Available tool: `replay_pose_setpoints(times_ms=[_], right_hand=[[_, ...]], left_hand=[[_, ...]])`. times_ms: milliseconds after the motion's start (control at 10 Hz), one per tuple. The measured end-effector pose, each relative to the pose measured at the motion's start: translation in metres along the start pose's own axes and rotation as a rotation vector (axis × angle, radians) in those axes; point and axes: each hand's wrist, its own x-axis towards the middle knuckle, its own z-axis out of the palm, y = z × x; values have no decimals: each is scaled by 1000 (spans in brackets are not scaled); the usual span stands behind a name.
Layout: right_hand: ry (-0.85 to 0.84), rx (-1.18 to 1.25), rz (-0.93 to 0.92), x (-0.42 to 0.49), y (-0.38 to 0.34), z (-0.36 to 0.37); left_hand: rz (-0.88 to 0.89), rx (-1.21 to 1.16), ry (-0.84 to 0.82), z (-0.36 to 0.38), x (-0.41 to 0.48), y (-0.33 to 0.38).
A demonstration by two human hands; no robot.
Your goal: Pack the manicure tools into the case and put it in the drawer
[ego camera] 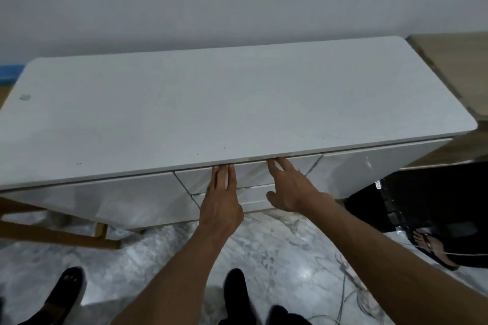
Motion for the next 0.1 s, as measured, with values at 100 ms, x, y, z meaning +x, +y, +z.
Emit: replay_pose_setpoints(times_ms=[100], right_hand=[[123, 77, -84, -19, -3, -53]], left_hand=[[79, -39, 39, -6, -34, -5]])
